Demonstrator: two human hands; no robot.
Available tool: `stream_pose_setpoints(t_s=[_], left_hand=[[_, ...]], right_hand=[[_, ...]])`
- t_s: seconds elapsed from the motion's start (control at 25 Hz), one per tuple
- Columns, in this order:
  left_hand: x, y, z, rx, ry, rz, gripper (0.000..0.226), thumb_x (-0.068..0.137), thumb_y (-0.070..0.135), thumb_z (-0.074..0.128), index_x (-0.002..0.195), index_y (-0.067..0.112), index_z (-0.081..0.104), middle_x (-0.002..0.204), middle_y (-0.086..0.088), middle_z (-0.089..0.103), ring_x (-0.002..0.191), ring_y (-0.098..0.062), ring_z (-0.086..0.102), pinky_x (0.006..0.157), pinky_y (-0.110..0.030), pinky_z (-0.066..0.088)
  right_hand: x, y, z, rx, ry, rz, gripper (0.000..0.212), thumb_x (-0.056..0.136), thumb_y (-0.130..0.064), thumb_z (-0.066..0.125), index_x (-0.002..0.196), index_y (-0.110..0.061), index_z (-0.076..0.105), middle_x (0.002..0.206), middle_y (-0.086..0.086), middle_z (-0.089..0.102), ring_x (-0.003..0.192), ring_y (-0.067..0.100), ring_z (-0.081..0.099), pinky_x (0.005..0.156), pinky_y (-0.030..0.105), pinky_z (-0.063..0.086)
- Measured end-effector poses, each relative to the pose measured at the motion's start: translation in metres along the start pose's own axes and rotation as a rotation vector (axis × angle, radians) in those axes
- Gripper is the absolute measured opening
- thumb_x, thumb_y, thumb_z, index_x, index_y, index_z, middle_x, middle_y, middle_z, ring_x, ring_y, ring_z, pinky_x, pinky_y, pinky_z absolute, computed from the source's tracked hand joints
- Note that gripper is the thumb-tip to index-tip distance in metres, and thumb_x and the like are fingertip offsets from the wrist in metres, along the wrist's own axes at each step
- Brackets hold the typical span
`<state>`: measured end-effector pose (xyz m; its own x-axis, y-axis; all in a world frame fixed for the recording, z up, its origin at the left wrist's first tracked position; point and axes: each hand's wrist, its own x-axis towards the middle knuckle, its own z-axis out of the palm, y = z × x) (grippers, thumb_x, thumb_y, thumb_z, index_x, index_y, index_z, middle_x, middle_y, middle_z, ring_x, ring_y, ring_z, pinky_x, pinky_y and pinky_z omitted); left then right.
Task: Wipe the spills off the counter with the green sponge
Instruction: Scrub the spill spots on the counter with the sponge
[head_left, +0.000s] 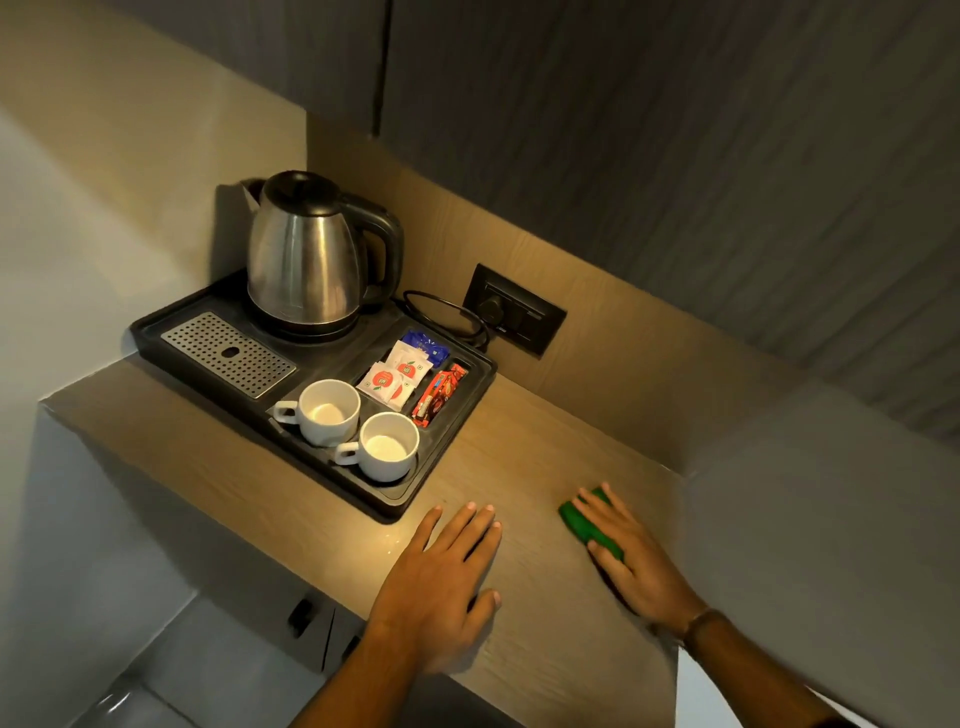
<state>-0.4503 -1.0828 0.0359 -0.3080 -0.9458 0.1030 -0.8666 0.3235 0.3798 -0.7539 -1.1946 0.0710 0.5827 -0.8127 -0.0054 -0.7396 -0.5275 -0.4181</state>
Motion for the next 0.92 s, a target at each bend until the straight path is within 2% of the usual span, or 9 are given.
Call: stream_pose_setpoints(t_s=[0.08,0.16,0.28,0.36,0.48,0.56,0.6,0.76,0.92], left_hand=[[0.001,-0.001,-0.001,0.013,-0.004,0.005,0.073,0.104,0.061,0.026,0.164,0.024,0.008,0.175,0.000,0.005,0.158,-0.017,-0.006,0.126,-0.049,-0.007],[0.000,0.000,-0.001,0.023,-0.016,0.007,0.073,0.104,0.061,0.025,0.164,0.023,0.007,0.175,0.001,0.002,0.159,-0.018,-0.006,0.128,-0.052,-0.003],[-0.002,0.002,-0.004,0.023,-0.029,0.015,0.074,0.103,0.059,0.024,0.164,0.021,0.006,0.175,-0.001,0.002,0.159,-0.019,-0.007,0.129,-0.055,0.002],[-0.003,0.003,-0.006,0.022,-0.045,0.011,0.074,0.103,0.058,0.024,0.164,0.020,0.005,0.175,-0.002,0.000,0.158,-0.020,-0.009,0.128,-0.055,0.000],[-0.002,0.002,-0.007,0.069,-0.057,0.023,0.074,0.104,0.058,0.022,0.164,0.018,0.002,0.175,-0.004,-0.002,0.158,-0.022,-0.011,0.128,-0.055,-0.002],[-0.001,0.002,-0.006,0.099,-0.059,0.031,0.074,0.104,0.058,0.021,0.164,0.017,0.004,0.175,-0.005,0.000,0.159,-0.023,-0.008,0.128,-0.056,0.002],[-0.001,0.002,-0.006,0.104,-0.064,0.036,0.074,0.104,0.057,0.021,0.164,0.017,0.006,0.175,-0.006,0.003,0.159,-0.024,-0.006,0.128,-0.057,0.004],[-0.002,0.000,-0.006,0.068,-0.069,0.046,0.074,0.103,0.056,0.026,0.163,0.015,0.013,0.174,-0.008,0.011,0.159,-0.025,0.002,0.128,-0.058,0.008],[0.000,0.002,-0.007,0.081,-0.079,0.048,0.074,0.104,0.057,0.028,0.163,0.015,0.011,0.174,-0.007,0.011,0.159,-0.026,0.002,0.128,-0.057,0.006]], right_hand=[[0.025,-0.008,-0.006,0.022,0.097,0.221,0.051,0.109,-0.018,0.052,0.157,-0.028,0.039,0.168,-0.007,0.028,0.160,0.022,0.008,0.129,0.055,0.015],[0.042,-0.041,0.003,0.026,0.144,0.335,0.052,0.108,-0.018,0.051,0.158,-0.025,0.036,0.168,-0.004,0.028,0.160,0.026,0.009,0.129,0.054,0.009],[-0.008,-0.073,0.036,-0.034,0.068,0.150,0.058,0.108,-0.028,0.045,0.161,-0.038,0.023,0.172,-0.013,0.019,0.161,0.015,0.001,0.130,0.045,0.000],[-0.060,-0.072,0.039,-0.068,0.043,0.098,0.060,0.108,-0.031,0.043,0.162,-0.042,0.018,0.173,-0.017,0.014,0.160,0.012,-0.002,0.128,0.043,0.001],[-0.056,-0.066,0.021,-0.011,0.147,0.340,0.056,0.109,-0.021,0.048,0.161,-0.030,0.029,0.171,-0.008,0.022,0.161,0.021,0.005,0.130,0.050,0.011],[-0.029,-0.082,0.023,0.021,0.251,0.512,0.053,0.108,-0.016,0.049,0.159,-0.022,0.035,0.168,-0.001,0.029,0.160,0.027,0.011,0.130,0.051,0.011],[-0.023,-0.096,0.031,0.029,0.271,0.522,0.053,0.108,-0.017,0.048,0.159,-0.023,0.034,0.169,-0.001,0.029,0.160,0.025,0.010,0.130,0.051,0.008],[-0.082,-0.123,0.066,-0.032,0.178,0.315,0.062,0.106,-0.033,0.043,0.162,-0.040,0.018,0.172,-0.015,0.018,0.160,0.009,-0.002,0.129,0.044,0.002],[-0.079,-0.117,0.054,0.005,0.298,0.533,0.059,0.107,-0.027,0.049,0.161,-0.031,0.027,0.169,-0.011,0.022,0.160,0.017,0.004,0.130,0.051,0.010]])
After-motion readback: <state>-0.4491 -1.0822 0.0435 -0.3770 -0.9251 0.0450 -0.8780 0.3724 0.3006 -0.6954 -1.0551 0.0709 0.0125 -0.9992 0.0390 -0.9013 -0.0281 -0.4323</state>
